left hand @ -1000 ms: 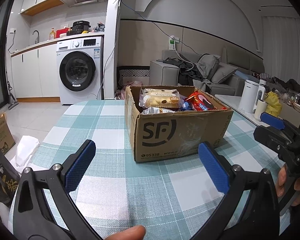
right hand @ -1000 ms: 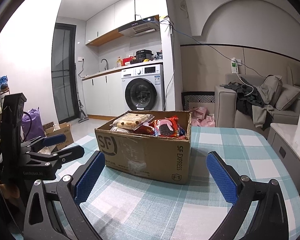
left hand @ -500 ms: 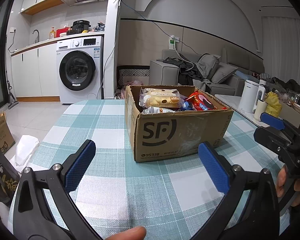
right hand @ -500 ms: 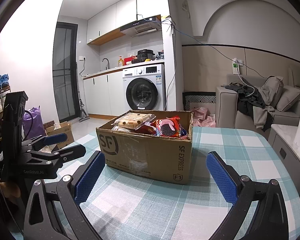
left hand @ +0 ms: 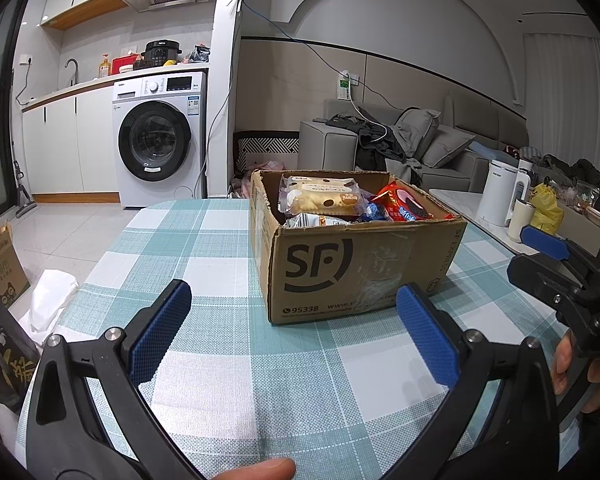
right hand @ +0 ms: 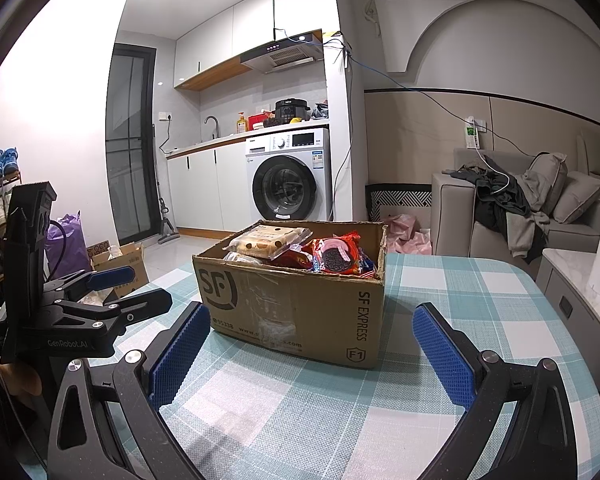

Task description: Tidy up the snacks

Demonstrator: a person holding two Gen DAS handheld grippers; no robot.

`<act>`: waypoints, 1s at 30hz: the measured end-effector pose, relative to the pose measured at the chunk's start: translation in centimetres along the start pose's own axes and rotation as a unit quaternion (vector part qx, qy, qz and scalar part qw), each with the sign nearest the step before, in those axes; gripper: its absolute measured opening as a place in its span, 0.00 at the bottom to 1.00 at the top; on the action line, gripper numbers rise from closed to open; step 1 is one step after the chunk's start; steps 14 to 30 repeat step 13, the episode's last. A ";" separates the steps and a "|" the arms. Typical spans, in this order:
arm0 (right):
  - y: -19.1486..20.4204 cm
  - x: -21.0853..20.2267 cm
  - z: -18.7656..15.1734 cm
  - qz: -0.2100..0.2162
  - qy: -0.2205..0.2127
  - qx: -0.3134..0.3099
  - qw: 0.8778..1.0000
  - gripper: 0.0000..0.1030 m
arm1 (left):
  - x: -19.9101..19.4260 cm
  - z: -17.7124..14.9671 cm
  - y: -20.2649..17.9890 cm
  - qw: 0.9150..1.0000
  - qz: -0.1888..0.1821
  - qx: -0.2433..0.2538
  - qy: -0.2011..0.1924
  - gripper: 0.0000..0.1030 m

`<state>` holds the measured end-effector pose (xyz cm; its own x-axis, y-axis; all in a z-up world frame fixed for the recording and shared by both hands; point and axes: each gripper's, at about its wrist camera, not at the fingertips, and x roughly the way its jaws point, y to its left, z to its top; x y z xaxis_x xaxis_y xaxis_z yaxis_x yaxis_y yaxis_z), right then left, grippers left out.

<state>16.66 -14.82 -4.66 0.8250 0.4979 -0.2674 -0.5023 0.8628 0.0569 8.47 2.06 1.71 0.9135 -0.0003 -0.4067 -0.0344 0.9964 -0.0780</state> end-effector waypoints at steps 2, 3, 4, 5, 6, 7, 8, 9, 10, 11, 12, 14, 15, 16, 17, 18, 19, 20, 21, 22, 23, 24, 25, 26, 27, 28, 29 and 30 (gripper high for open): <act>0.0 0.0 0.0 0.000 0.000 0.000 1.000 1.00 | 0.0 0.0 0.0 1.000 0.000 0.000 0.000 1.00; 0.0 0.0 0.0 0.000 0.000 0.000 1.000 1.00 | 0.0 0.0 0.0 1.000 0.000 0.000 0.000 1.00; 0.0 0.0 0.0 0.000 0.000 0.000 1.000 1.00 | 0.1 0.0 0.0 1.000 0.000 0.000 0.000 1.00; 0.0 0.0 0.0 0.000 0.000 0.000 1.000 1.00 | 0.0 0.0 0.0 1.000 0.000 0.000 0.000 1.00; 0.0 0.0 0.0 0.000 0.000 0.000 1.000 1.00 | 0.0 0.0 0.0 1.000 0.000 0.000 0.000 1.00; 0.0 0.0 0.0 0.000 0.000 0.000 1.000 1.00 | 0.0 0.0 0.0 1.000 0.000 0.000 0.000 1.00; 0.0 0.0 0.0 0.000 0.000 0.000 1.000 1.00 | 0.0 0.0 0.0 1.000 0.000 0.000 0.000 1.00; 0.0 0.0 0.0 0.000 0.000 0.000 1.000 1.00 | 0.1 0.0 -0.1 1.000 0.000 -0.001 -0.001 1.00; 0.0 0.0 0.0 0.000 0.000 0.000 1.000 1.00 | 0.0 0.0 0.0 1.000 0.000 -0.001 -0.001 1.00; 0.0 0.1 0.0 0.000 0.000 0.000 1.000 1.00 | 0.1 -0.1 0.0 1.000 0.000 -0.001 -0.002 1.00; 0.0 0.0 0.0 0.000 0.000 0.000 1.000 1.00 | 0.1 -0.1 0.0 1.000 0.000 -0.001 -0.001 1.00; 0.0 0.0 0.0 0.000 0.000 0.000 1.000 1.00 | 0.2 -0.1 -0.1 1.000 0.000 -0.001 -0.001 1.00; 0.0 0.0 0.0 0.000 0.000 0.000 1.000 1.00 | 0.2 -0.1 -0.1 1.000 0.000 -0.001 -0.001 1.00; 0.0 0.0 0.0 0.000 0.000 0.000 1.000 1.00 | 0.2 -0.1 -0.1 1.000 0.000 -0.001 -0.001 1.00; 0.0 0.0 0.0 0.000 0.000 0.000 1.000 1.00 | 0.2 -0.1 -0.1 1.000 0.000 -0.001 -0.001 1.00; 0.0 0.0 0.0 0.000 0.000 0.000 1.000 1.00 | 0.2 -0.1 -0.1 1.000 0.000 -0.001 -0.001 1.00; 0.0 0.0 0.0 0.000 0.000 0.000 1.000 1.00 | 0.2 -0.1 -0.1 1.000 0.000 -0.001 -0.001 1.00; 0.0 0.0 0.0 0.000 0.000 0.000 1.000 1.00 | 0.2 -0.1 -0.1 1.000 0.000 -0.001 -0.001 1.00; 0.0 0.0 0.0 0.000 0.000 0.000 1.000 1.00 | 0.2 -0.1 -0.1 1.000 0.000 -0.001 -0.001 1.00; 0.0 0.0 0.0 0.000 0.000 0.000 1.000 1.00 | 0.2 -0.1 -0.1 1.000 0.000 -0.001 -0.001 1.00; 0.0 0.0 0.0 0.000 0.000 0.000 1.000 1.00 | 0.2 -0.1 -0.1 1.000 0.000 -0.001 -0.001 1.00; 0.0 0.0 0.0 0.000 0.000 0.000 1.000 1.00 | 0.2 -0.1 -0.1 1.000 0.000 -0.001 -0.001 1.00; 0.0 0.0 0.0 0.000 0.000 0.000 1.000 1.00 | 0.2 -0.1 -0.1 1.000 0.000 -0.001 -0.001 1.00; 0.0 0.0 0.0 0.000 0.000 0.000 1.000 1.00 | 0.2 -0.1 -0.1 1.000 0.000 -0.001 -0.001 1.00; 0.0 0.0 0.0 0.000 0.000 0.000 1.000 1.00 | 0.2 -0.1 -0.1 1.000 0.000 -0.001 -0.001 1.00; 0.0 0.0 0.0 0.000 0.000 0.000 1.000 1.00 | 0.2 -0.1 -0.1 1.000 0.000 -0.001 -0.001 1.00; 0.0 0.0 0.0 0.000 0.000 0.000 1.000 1.00 | 0.2 -0.1 -0.1 1.000 0.000 -0.001 -0.001 1.00; 0.0 0.0 0.0 0.000 0.000 0.000 1.000 1.00 | 0.2 -0.1 -0.1 1.000 0.000 -0.001 -0.001 1.00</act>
